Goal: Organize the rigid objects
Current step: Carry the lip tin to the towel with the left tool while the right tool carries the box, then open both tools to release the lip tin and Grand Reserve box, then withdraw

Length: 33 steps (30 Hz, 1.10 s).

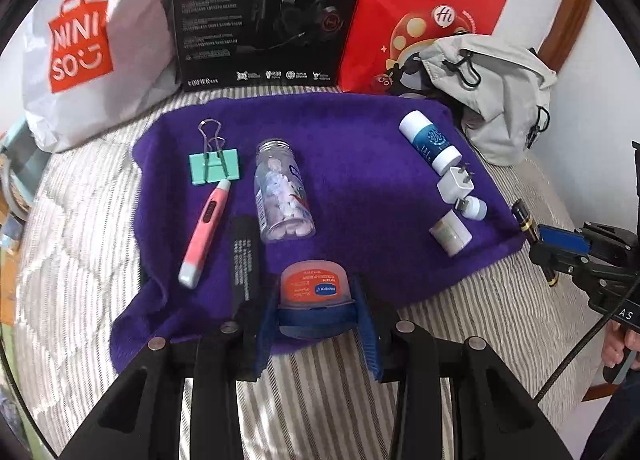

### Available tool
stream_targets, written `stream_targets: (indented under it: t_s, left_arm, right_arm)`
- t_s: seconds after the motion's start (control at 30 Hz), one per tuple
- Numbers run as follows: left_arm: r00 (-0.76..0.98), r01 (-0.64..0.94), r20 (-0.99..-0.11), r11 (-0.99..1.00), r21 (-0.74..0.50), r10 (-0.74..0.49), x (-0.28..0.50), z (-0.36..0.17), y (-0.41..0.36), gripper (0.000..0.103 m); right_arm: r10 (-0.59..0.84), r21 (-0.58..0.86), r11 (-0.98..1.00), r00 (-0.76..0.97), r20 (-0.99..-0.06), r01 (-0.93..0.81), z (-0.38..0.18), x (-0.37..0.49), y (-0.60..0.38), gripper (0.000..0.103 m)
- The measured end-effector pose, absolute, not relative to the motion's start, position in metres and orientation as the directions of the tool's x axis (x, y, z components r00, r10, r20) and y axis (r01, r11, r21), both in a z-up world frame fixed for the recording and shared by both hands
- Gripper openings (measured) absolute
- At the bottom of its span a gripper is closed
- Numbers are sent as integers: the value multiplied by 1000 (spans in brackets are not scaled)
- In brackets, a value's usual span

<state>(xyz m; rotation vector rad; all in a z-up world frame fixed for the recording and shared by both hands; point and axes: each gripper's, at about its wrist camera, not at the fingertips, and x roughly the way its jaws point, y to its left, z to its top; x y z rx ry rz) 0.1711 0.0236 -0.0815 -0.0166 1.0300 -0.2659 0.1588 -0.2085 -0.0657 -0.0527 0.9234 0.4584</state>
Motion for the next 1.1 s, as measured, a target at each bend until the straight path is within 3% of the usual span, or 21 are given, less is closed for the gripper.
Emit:
stream_targets:
  t_s: [0.73, 0.8, 0.87, 1.03, 1.1]
  left_arm:
    - [424, 231, -887, 969, -88, -182, 210, -118, 14, 35]
    - [424, 235, -889, 969, -78, -175, 208, -118, 13, 38]
    - [418, 241, -889, 966, -90, -187, 206, -118, 13, 50]
    - [429, 233, -886, 969, -77, -174, 196, -113, 15, 56]
    - [445, 219, -879, 973, -78, -171, 190, -106, 21, 65]
  right_arm:
    - [359, 159, 900, 483, -799, -407, -82, 204, -194, 24]
    - [354, 158, 904, 486, -799, -398, -83, 205, -196, 24]
    - [349, 158, 907, 487, -800, -391, -84, 207, -199, 24]
    - [338, 159, 916, 495, -801, -369, -83, 213, -203, 24]
    - [339, 162, 917, 497, -799, -364, -82, 218, -202, 24]
